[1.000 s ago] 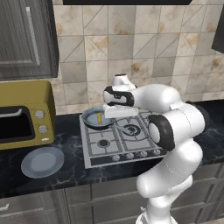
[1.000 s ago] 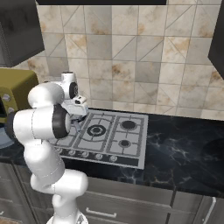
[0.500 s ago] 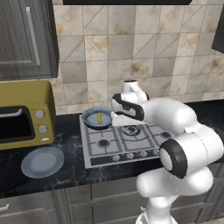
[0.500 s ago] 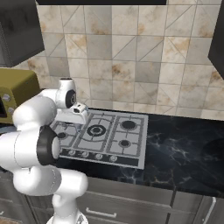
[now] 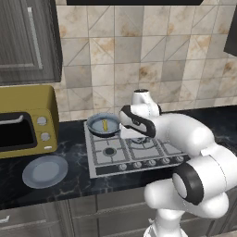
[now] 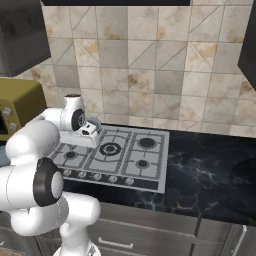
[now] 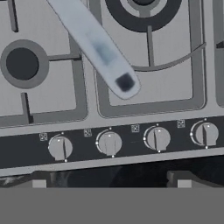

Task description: Pick up the butter stick and place it in the pan. Then turn on the burner for the pan.

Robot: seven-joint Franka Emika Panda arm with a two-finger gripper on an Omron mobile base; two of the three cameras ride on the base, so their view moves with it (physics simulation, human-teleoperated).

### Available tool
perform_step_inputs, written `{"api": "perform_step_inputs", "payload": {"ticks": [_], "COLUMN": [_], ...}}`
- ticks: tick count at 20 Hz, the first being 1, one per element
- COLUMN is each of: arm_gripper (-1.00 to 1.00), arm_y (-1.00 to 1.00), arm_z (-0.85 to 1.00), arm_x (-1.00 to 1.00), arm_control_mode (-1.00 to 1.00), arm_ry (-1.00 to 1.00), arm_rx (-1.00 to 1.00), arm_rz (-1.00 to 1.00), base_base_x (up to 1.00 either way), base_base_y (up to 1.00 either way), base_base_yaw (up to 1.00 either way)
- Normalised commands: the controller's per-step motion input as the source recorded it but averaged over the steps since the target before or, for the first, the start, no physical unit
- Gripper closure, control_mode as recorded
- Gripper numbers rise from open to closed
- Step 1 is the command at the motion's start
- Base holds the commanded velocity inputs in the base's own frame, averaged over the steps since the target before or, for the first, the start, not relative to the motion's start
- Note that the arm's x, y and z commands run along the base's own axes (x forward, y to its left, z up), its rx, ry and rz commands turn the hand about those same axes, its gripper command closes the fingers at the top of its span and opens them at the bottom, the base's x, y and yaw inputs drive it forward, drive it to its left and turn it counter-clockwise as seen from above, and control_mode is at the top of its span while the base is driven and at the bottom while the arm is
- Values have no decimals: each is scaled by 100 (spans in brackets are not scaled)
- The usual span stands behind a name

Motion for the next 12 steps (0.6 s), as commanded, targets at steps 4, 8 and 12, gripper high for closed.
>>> {"api": "perform_step_inputs", "payload": {"ticks": [4, 8, 12], "arm_gripper": [-100, -100, -100], "arm_y": [0, 0, 0], "arm_z": [-6, -15, -17], "arm_x": [-8, -17, -12], "arm_control_mode": [-100, -100, -100], "arm_ry": [4, 6, 2], "arm_rx": [0, 0, 0], "arm_rz": [0, 0, 0], "base_base_x": [0, 0, 0], "base_base_y": [0, 0, 0], "base_base_yaw": [0, 0, 0]}}
